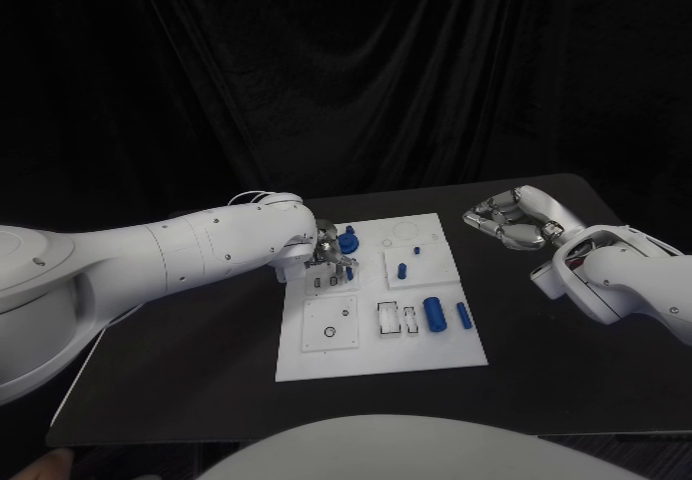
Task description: Assemble the parts on the task board
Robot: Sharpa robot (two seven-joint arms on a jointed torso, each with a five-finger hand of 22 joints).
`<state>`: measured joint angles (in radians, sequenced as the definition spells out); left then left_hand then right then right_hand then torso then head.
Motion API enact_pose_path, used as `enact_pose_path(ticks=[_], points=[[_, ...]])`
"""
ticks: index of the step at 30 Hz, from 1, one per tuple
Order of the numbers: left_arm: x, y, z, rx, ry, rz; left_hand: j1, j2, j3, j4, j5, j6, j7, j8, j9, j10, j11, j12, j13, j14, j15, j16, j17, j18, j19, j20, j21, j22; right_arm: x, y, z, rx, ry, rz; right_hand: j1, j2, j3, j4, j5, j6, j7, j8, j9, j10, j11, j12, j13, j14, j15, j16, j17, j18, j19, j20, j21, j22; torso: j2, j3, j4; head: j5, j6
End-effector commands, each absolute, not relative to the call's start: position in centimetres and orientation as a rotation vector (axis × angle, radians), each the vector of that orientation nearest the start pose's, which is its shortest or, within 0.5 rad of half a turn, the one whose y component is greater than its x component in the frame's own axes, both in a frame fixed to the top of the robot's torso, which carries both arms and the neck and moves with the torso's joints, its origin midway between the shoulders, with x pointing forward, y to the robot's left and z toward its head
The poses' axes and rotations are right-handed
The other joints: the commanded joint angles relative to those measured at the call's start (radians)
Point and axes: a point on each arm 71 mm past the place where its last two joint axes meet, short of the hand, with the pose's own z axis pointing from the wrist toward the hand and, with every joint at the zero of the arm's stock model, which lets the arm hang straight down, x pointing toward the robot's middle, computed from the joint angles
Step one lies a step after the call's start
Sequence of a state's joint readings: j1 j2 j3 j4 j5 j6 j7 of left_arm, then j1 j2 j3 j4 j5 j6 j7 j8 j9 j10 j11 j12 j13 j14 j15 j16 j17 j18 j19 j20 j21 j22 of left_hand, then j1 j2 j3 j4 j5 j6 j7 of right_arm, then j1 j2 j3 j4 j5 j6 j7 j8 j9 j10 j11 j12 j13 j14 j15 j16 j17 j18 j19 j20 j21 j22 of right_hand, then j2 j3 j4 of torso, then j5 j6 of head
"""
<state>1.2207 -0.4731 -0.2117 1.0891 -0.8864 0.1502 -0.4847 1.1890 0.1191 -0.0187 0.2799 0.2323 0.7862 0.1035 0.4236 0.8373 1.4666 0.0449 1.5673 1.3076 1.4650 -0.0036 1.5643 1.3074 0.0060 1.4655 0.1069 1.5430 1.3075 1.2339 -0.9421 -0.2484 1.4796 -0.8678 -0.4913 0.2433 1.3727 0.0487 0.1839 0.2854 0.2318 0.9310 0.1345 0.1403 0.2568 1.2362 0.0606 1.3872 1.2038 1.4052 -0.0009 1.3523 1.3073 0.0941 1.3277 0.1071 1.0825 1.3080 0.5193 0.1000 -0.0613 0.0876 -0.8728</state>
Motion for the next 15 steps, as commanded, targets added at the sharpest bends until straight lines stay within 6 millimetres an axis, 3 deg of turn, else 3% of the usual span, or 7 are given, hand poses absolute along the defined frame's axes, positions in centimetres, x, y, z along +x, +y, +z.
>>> enact_pose_path(ticks=[1,11,15], points=[[51.56,15.14,-29.44,-0.258,2.494,-0.385,0.003,0.001,0.000,-0.009,0.005,0.003,-0.002,-0.008,0.002,0.104,-0.009,0.004,0.263,0.106,-0.009,0.006,0.263,0.015,0.042,-0.006,-0.006,0.197,46.66,-26.91,-23.04,0.301,1.662,0.892,0.009,0.002,0.007,0.001,0.007,0.004,-0.001,0.000,-0.001,0.007,-0.002,0.001,-0.001,0.007,-0.003,-0.005,0.009,0.008,0.005,-0.001,-0.005,0.128,0.000,0.0005,0.0003,-0.002,0.000],[51.51,15.01,-29.54,-0.255,2.492,-0.396,0.013,0.001,0.007,-0.017,0.016,0.007,-0.003,-0.014,0.004,0.104,-0.011,0.004,0.263,0.106,-0.011,0.006,0.263,0.015,0.042,-0.007,-0.007,0.196,46.70,-26.84,-23.08,0.302,1.666,0.890,0.009,0.003,0.008,0.002,0.007,0.005,-0.001,0.000,-0.001,0.007,-0.002,0.001,-0.001,0.007,-0.003,-0.006,0.007,0.008,0.004,-0.001,-0.006,0.128,0.001,0.0004,-0.0004,0.001,0.000],[51.51,15.02,-29.58,-0.255,2.494,-0.395,0.020,0.001,0.016,-0.024,0.041,0.014,-0.005,-0.021,0.006,0.104,-0.013,0.004,0.263,0.106,-0.013,0.006,0.263,0.015,0.042,-0.009,-0.008,0.196,46.69,-26.87,-23.09,0.304,1.668,0.888,0.008,0.003,0.008,0.002,0.007,0.005,-0.001,0.000,-0.001,0.006,-0.002,0.000,-0.002,0.007,-0.003,-0.006,0.007,0.008,0.004,-0.001,-0.006,0.128,0.001,0.0008,-0.0009,0.003,0.000]])
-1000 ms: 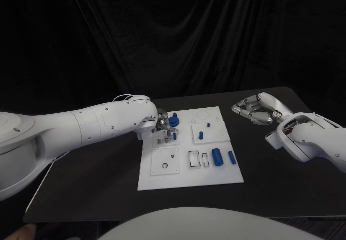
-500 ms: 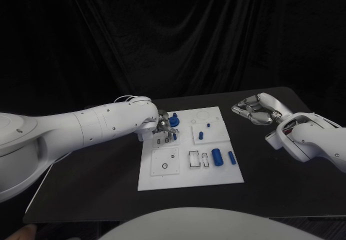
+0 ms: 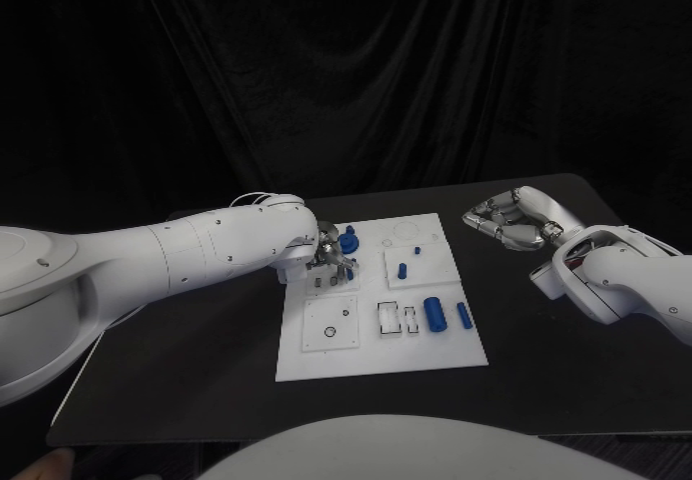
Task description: Assemble the parts on the task board
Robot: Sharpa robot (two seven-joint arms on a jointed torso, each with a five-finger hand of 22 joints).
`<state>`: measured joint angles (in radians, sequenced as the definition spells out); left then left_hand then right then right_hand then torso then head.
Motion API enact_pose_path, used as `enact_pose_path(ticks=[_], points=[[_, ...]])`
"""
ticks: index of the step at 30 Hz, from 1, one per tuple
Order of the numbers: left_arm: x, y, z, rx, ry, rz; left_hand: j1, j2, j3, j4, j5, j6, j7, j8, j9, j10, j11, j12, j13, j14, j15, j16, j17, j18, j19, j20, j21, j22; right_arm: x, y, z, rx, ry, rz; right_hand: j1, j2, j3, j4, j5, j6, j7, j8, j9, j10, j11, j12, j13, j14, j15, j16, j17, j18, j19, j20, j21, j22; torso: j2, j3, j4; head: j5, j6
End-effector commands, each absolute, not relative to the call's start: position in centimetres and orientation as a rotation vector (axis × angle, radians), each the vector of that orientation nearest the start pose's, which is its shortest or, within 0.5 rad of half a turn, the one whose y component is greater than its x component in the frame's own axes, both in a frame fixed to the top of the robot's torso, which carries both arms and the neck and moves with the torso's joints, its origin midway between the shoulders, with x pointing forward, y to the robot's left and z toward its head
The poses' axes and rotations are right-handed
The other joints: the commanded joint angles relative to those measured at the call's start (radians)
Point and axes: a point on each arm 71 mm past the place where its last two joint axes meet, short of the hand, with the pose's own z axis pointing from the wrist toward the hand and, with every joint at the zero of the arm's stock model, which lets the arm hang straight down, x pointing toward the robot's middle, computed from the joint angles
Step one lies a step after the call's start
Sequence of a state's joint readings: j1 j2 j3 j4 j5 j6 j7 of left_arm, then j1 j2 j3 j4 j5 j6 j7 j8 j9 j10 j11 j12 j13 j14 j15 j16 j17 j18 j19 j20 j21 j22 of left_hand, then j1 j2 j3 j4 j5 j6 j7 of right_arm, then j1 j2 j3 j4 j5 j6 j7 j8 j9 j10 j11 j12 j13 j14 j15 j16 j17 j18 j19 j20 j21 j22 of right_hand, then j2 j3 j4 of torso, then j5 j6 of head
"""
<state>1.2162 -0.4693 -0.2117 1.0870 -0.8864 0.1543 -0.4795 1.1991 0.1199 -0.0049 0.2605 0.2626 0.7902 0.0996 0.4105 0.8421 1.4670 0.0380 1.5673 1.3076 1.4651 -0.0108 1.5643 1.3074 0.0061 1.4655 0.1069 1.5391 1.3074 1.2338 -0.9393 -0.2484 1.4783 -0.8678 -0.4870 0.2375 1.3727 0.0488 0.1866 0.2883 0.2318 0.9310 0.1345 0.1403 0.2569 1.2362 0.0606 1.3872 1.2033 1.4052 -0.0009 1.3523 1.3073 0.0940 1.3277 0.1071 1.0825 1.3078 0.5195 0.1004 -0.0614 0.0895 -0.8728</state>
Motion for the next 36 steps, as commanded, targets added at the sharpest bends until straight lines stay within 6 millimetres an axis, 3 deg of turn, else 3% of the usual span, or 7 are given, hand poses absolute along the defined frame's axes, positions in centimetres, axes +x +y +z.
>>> enact_pose_path(ticks=[1,5,9,29,36], points=[[51.51,15.02,-29.59,-0.254,2.495,-0.395,0.011,0.000,0.004,-0.006,0.016,0.011,-0.002,-0.009,0.002,0.104,-0.006,0.004,0.263,0.106,-0.006,0.006,0.263,0.015,0.041,-0.010,-0.005,0.194,46.69,-26.90,-23.10,0.305,1.669,0.887,0.008,0.003,0.005,0.000,0.007,0.005,-0.001,0.000,-0.001,0.006,-0.002,0.000,-0.002,0.007,-0.003,-0.006,0.007,0.008,0.004,-0.001,-0.006,0.128,0.001,0.0007,-0.0009,0.002,0.000],[51.50,15.02,-29.62,-0.253,2.497,-0.397,0.018,-0.001,0.016,-0.013,0.049,0.015,-0.004,-0.017,0.006,0.104,-0.008,0.004,0.263,0.106,-0.008,0.006,0.263,0.016,0.040,-0.012,-0.006,0.193,46.69,-26.94,-23.12,0.308,1.671,0.884,0.009,0.004,0.007,-0.001,0.007,0.005,-0.001,0.000,-0.002,0.006,-0.002,0.000,-0.002,0.006,-0.003,-0.007,0.006,0.009,0.004,-0.002,-0.008,0.128,0.000,0.0008,-0.0003,0.001,0.000],[51.49,14.98,-29.66,-0.250,2.498,-0.401,0.025,-0.001,0.026,-0.020,0.061,0.017,-0.006,-0.021,0.008,0.104,-0.010,0.004,0.263,0.106,-0.009,0.006,0.263,0.016,0.039,-0.013,-0.007,0.192,46.69,-26.92,-23.15,0.309,1.675,0.883,0.014,0.005,0.010,-0.003,0.010,0.005,-0.002,0.000,-0.002,0.006,-0.003,0.000,-0.003,0.006,-0.003,-0.007,0.005,0.009,0.003,-0.002,-0.010,0.127,0.000,0.0002,-0.0002,0.000,0.000],[51.50,15.01,-29.97,-0.247,2.508,-0.403,0.043,-0.003,0.060,-0.039,0.075,0.020,-0.008,-0.032,0.014,0.104,-0.012,0.004,0.263,0.106,-0.011,0.006,0.263,0.020,0.028,-0.015,-0.015,0.180,46.69,-26.98,-23.29,0.319,1.695,0.873,0.036,0.002,0.028,-0.011,0.033,0.006,-0.002,-0.001,-0.004,0.000,-0.003,-0.004,-0.010,0.004,-0.004,-0.012,-0.001,0.011,0.001,-0.003,-0.020,0.125,0.001,0.0001,0.0001,0.000,0.000],[51.42,15.04,-30.16,-0.246,2.514,-0.402,0.045,-0.012,0.089,-0.050,0.109,0.023,-0.009,-0.042,0.019,0.104,-0.013,0.004,0.263,0.106,-0.013,0.006,0.263,0.020,0.026,-0.017,-0.017,0.179,46.68,-26.97,-23.34,0.321,1.702,0.872,0.047,-0.001,0.038,-0.015,0.048,0.006,-0.001,-0.001,-0.005,-0.002,-0.003,-0.006,-0.013,0.002,-0.004,-0.015,-0.004,0.011,-0.001,-0.003,-0.025,0.124,0.001,0.0001,0.0000,0.000,0.000]])
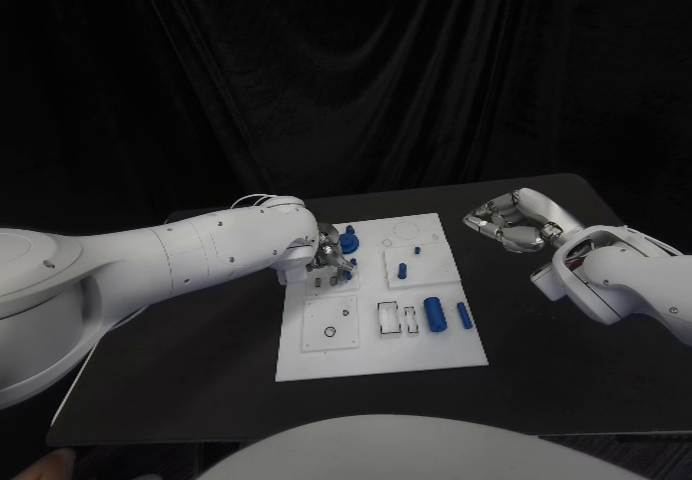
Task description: Assemble the parts on the task board
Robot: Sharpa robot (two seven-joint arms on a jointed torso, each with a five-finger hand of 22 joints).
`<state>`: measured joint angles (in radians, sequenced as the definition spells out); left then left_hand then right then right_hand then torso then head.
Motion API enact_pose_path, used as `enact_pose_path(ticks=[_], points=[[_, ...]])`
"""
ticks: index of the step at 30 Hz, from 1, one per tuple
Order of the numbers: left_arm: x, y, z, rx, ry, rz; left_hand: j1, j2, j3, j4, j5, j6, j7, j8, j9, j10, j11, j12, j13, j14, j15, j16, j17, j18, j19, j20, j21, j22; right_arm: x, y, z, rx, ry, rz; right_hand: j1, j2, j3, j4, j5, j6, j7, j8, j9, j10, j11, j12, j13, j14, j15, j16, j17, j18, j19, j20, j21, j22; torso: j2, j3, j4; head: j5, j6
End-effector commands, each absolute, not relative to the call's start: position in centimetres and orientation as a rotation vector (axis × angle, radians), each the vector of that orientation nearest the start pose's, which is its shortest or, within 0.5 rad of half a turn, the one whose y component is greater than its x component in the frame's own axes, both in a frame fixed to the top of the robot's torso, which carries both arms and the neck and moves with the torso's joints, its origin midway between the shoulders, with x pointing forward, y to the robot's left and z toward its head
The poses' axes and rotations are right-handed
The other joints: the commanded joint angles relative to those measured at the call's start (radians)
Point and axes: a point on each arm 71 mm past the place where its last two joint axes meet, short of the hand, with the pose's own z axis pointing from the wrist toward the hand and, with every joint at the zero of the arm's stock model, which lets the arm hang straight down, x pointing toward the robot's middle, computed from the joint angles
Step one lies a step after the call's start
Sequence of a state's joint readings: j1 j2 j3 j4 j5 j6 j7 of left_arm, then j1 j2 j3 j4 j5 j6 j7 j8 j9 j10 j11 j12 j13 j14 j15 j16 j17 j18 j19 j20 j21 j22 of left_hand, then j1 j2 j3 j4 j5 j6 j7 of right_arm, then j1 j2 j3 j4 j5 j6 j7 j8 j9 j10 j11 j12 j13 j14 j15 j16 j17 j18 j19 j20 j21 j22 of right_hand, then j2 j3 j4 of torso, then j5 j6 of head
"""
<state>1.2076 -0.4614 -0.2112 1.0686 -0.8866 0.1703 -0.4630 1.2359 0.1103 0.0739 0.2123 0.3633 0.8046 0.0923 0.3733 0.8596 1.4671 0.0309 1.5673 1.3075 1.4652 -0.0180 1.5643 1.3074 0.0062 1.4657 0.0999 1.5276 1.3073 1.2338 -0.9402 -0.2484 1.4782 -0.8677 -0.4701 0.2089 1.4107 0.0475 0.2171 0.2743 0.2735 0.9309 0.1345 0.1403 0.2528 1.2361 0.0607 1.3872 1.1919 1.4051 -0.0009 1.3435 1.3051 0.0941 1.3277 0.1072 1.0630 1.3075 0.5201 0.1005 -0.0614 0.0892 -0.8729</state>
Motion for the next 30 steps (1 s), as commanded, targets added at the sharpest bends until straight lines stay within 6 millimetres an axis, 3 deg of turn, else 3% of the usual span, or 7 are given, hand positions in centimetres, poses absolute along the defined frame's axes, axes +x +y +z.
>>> enact_pose_path(ticks=[1,9,11,13,18,24,30], points=[[51.4,15.1,-30.2,-0.247,2.514,-0.402,0.009,-0.004,0.015,-0.004,0.014,0.009,-0.002,-0.006,0.003,0.104,-0.007,0.004,0.263,0.106,-0.005,0.006,0.263,0.020,0.026,-0.010,-0.006,0.179,46.7,-27.0,-23.3,0.322,1.703,0.871,0.011,0.000,0.010,-0.001,0.010,0.006,-0.001,-0.001,-0.001,-0.003,-0.003,-0.007,-0.002,0.002,-0.004,-0.007,-0.003,0.011,-0.001,-0.003,-0.006,0.124,0.001,0.0000,0.0001,0.000,0.000],[51.4,15.3,-30.3,-0.253,2.513,-0.399,0.007,-0.024,0.082,-0.024,0.063,0.019,-0.004,-0.020,0.011,0.104,-0.009,0.004,0.263,0.106,-0.008,0.006,0.263,0.021,0.024,-0.012,-0.009,0.178,46.7,-27.1,-23.4,0.325,1.708,0.867,0.020,-0.003,0.018,-0.005,0.026,0.006,-0.001,-0.001,-0.002,-0.008,-0.003,-0.010,-0.008,-0.001,-0.004,-0.011,-0.007,0.012,-0.004,-0.003,-0.014,0.122,0.000,-0.0001,0.0000,-0.001,0.000],[51.4,15.4,-30.3,-0.256,2.513,-0.396,0.001,-0.038,0.118,-0.034,0.096,0.023,-0.004,-0.025,0.016,0.104,-0.009,0.004,0.263,0.106,-0.009,0.006,0.263,0.021,0.024,-0.013,-0.010,0.178,46.7,-27.1,-23.4,0.326,1.710,0.866,0.022,-0.004,0.021,-0.005,0.031,0.006,0.000,-0.002,-0.002,-0.011,-0.003,-0.012,-0.011,-0.003,-0.004,-0.013,-0.010,0.013,-0.006,-0.003,-0.018,0.121,0.000,-0.0001,0.0000,-0.002,0.000],[51.4,15.6,-30.3,-0.258,2.513,-0.395,-0.001,-0.041,0.125,-0.036,0.103,0.024,-0.004,-0.026,0.017,0.104,-0.010,0.004,0.263,0.106,-0.009,0.006,0.263,0.021,0.024,-0.013,-0.010,0.178,46.7,-27.1,-23.4,0.326,1.712,0.865,0.022,-0.004,0.021,-0.005,0.031,0.006,0.000,-0.002,-0.002,-0.011,-0.003,-0.012,-0.011,-0.003,-0.004,-0.013,-0.010,0.013,-0.006,-0.003,-0.018,0.121,0.000,0.0000,0.0000,-0.002,0.000],[51.4,15.9,-30.3,-0.265,2.511,-0.389,-0.017,-0.067,0.197,-0.056,0.168,0.038,-0.006,-0.029,0.031,0.104,-0.012,0.004,0.263,0.106,-0.011,0.006,0.263,0.021,0.025,-0.015,-0.011,0.178,46.7,-27.2,-23.5,0.328,1.717,0.863,0.025,-0.005,0.025,-0.007,0.036,0.005,0.000,-0.002,-0.003,-0.018,-0.002,-0.016,-0.018,-0.007,-0.003,-0.019,-0.016,0.015,-0.011,-0.003,-0.027,0.118,0.000,0.0001,-0.0001,-0.002,0.000],[51.2,16.3,-30.3,-0.279,2.501,-0.383,-0.047,-0.097,0.285,-0.076,0.209,0.056,-0.009,-0.033,0.048,0.104,-0.015,0.004,0.263,0.106,-0.013,0.006,0.263,0.021,0.025,-0.018,-0.012,0.180,46.7,-27.2,-23.5,0.330,1.720,0.860,0.026,-0.005,0.026,-0.007,0.038,0.004,0.001,-0.003,-0.003,-0.021,-0.002,-0.018,-0.021,-0.009,-0.003,-0.021,-0.019,0.016,-0.013,-0.003,-0.032,0.117,0.000,0.0002,0.0001,0.001,0.000],[50.6,17.3,-30.1,-0.310,2.473,-0.385,-0.059,-0.109,0.314,-0.085,0.227,0.063,-0.010,-0.034,0.055,0.104,-0.016,0.004,0.263,0.106,-0.014,0.006,0.263,0.021,0.026,-0.019,-0.012,0.181,46.7,-27.4,-23.5,0.334,1.724,0.854,0.026,-0.005,0.027,-0.006,0.039,0.003,0.001,-0.003,-0.003,-0.023,-0.001,-0.019,-0.024,-0.011,-0.003,-0.024,-0.022,0.016,-0.014,-0.003,-0.034,0.117,0.000,0.0001,0.0001,-0.002,0.000]])
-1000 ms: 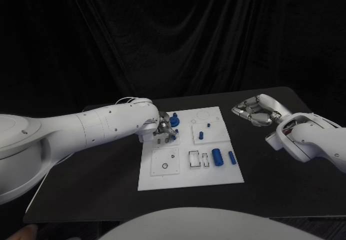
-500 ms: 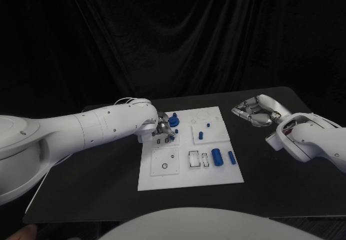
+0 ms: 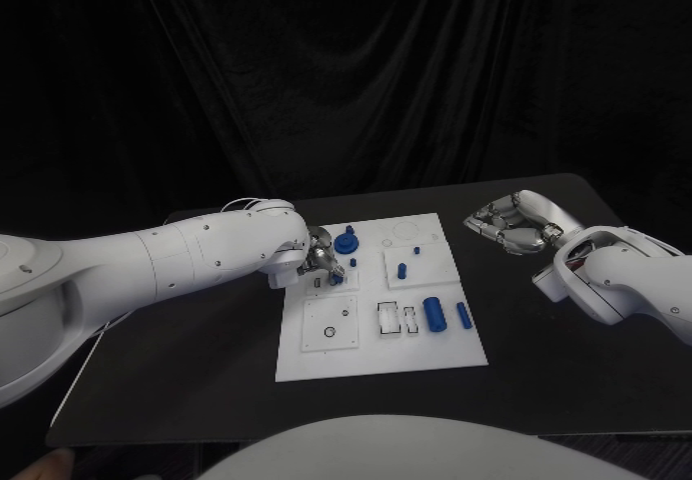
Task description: Assemble the parts on the task board
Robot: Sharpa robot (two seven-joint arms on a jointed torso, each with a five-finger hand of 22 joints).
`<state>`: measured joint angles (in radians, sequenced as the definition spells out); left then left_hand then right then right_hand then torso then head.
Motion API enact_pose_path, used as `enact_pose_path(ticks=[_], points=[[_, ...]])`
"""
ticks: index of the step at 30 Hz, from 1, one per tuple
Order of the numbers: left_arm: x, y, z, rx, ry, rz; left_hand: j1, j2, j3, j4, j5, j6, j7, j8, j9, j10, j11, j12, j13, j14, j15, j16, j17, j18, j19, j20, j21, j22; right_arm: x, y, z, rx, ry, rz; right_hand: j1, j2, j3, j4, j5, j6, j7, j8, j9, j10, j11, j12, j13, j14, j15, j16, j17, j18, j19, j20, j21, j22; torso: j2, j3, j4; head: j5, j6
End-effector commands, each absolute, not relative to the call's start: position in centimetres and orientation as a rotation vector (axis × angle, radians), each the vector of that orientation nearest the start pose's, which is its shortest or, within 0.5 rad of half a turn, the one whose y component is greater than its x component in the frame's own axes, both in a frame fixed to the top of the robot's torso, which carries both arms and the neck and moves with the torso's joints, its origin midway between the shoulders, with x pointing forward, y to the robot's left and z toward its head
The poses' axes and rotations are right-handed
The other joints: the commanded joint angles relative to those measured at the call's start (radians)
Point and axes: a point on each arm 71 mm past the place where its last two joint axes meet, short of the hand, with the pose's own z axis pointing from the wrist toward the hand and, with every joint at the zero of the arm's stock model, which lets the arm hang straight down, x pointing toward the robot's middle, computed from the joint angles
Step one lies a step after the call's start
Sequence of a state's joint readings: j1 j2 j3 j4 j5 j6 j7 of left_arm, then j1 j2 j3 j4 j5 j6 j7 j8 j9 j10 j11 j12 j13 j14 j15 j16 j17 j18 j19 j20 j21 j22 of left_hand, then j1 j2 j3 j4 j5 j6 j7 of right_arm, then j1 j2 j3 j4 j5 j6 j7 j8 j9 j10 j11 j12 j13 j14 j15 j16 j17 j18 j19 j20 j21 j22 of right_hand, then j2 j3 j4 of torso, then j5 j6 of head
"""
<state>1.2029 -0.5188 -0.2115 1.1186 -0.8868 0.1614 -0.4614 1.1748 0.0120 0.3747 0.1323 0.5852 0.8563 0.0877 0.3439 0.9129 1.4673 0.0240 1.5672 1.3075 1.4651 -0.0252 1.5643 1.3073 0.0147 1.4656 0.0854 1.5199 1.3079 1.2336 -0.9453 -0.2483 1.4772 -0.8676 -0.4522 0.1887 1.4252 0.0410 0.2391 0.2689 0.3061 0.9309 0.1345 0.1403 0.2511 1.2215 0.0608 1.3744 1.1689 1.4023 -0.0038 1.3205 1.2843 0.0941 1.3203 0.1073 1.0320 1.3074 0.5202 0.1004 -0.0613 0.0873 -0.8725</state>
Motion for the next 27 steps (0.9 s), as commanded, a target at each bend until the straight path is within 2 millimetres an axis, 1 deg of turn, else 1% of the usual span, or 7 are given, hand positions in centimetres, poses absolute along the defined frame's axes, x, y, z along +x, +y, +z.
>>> enact_pose_path(ticks=[1,8,13,15,20,22,27], points=[[50.5,17.4,-30.0,-0.316,2.468,-0.385,0.000,-0.013,0.018,-0.006,0.009,0.013,-0.005,-0.004,0.003,0.103,-0.009,0.004,0.263,0.106,-0.008,0.006,0.263,0.012,0.027,-0.005,-0.004,0.181,46.7,-27.5,-23.5,0.335,1.725,0.853,0.012,0.001,0.005,-0.001,0.006,0.003,0.001,-0.003,-0.002,-0.009,-0.002,-0.007,-0.001,-0.008,0.000,-0.001,-0.001,0.016,-0.006,-0.003,-0.003,0.117,0.000,0.0001,-0.0003,0.001,0.000],[50.0,18.8,-29.9,-0.349,2.454,-0.366,-0.008,-0.020,0.031,-0.009,0.012,0.020,-0.007,-0.004,0.007,0.103,-0.010,0.004,0.263,0.106,-0.009,0.006,0.263,0.011,0.030,-0.006,-0.002,0.184,46.7,-27.7,-23.7,0.339,1.731,0.846,0.011,0.001,0.005,0.000,0.007,0.002,0.002,-0.004,-0.002,-0.011,-0.001,-0.008,-0.003,-0.010,0.000,-0.003,-0.003,0.017,-0.008,-0.003,-0.006,0.116,0.000,0.0000,-0.0003,0.008,0.000],[49.9,19.4,-29.9,-0.366,2.450,-0.349,-0.030,-0.025,0.047,-0.005,-0.048,0.026,-0.009,-0.010,0.015,0.103,-0.012,0.004,0.263,0.106,-0.011,0.006,0.263,0.011,0.030,-0.008,-0.003,0.184,46.6,-27.6,-23.9,0.340,1.736,0.847,0.011,0.001,0.006,0.001,0.008,0.001,0.002,-0.004,-0.002,-0.013,-0.001,-0.010,-0.006,-0.012,0.001,-0.006,-0.006,0.017,-0.010,-0.003,-0.011,0.115,0.000,0.0000,0.0000,0.011,0.000],[49.9,19.6,-29.8,-0.373,2.444,-0.345,-0.034,-0.024,0.049,-0.005,-0.065,0.027,-0.010,-0.012,0.016,0.103,-0.013,0.004,0.263,0.106,-0.011,0.006,0.263,0.011,0.029,-0.008,-0.004,0.184,46.6,-27.6,-23.9,0.341,1.738,0.847,0.011,0.001,0.006,0.001,0.008,0.001,0.002,-0.004,-0.002,-0.013,-0.001,-0.010,-0.006,-0.012,0.001,-0.006,-0.006,0.017,-0.010,-0.003,-0.011,0.115,0.000,0.0001,-0.0002,0.013,0.000],[50.0,19.6,-29.8,-0.387,2.421,-0.350,-0.037,-0.022,0.054,-0.005,-0.094,0.028,-0.010,-0.016,0.020,0.103,-0.013,0.004,0.263,0.106,-0.012,0.006,0.263,0.012,0.029,-0.009,-0.005,0.183,46.6,-27.5,-24.0,0.341,1.742,0.847,0.011,0.001,0.007,0.001,0.008,0.000,0.003,-0.004,-0.002,-0.015,-0.001,-0.011,-0.007,-0.012,0.001,-0.007,-0.007,0.018,-0.011,-0.002,-0.012,0.114,0.000,0.0000,-0.0002,0.014,0.000],[50.0,19.5,-29.7,-0.391,2.410,-0.356,-0.038,-0.017,0.057,-0.003,-0.120,0.030,-0.011,-0.019,0.022,0.103,-0.013,0.004,0.263,0.106,-0.012,0.006,0.263,0.012,0.029,-0.009,-0.005,0.184,46.6,-27.5,-24.0,0.341,1.742,0.847,0.011,0.001,0.007,0.001,0.008,0.000,0.003,-0.004,-0.002,-0.015,-0.001,-0.011,-0.007,-0.012,0.001,-0.007,-0.007,0.018,-0.011,-0.002,-0.012,0.114,0.000,0.0000,-0.0004,0.014,0.000],[50.0,19.4,-29.6,-0.414,2.371,-0.366,-0.040,-0.011,0.058,0.000,-0.142,0.037,-0.012,-0.017,0.027,0.103,-0.015,0.004,0.263,0.106,-0.013,0.006,0.263,0.012,0.029,-0.010,-0.005,0.184,46.6,-27.5,-24.0,0.343,1.742,0.845,0.012,0.000,0.008,0.001,0.009,-0.001,0.003,-0.005,-0.003,-0.016,0.000,-0.011,-0.008,-0.013,0.001,-0.008,-0.008,0.018,-0.012,-0.002,-0.015,0.114,0.001,0.0001,-0.0006,0.015,0.000]])
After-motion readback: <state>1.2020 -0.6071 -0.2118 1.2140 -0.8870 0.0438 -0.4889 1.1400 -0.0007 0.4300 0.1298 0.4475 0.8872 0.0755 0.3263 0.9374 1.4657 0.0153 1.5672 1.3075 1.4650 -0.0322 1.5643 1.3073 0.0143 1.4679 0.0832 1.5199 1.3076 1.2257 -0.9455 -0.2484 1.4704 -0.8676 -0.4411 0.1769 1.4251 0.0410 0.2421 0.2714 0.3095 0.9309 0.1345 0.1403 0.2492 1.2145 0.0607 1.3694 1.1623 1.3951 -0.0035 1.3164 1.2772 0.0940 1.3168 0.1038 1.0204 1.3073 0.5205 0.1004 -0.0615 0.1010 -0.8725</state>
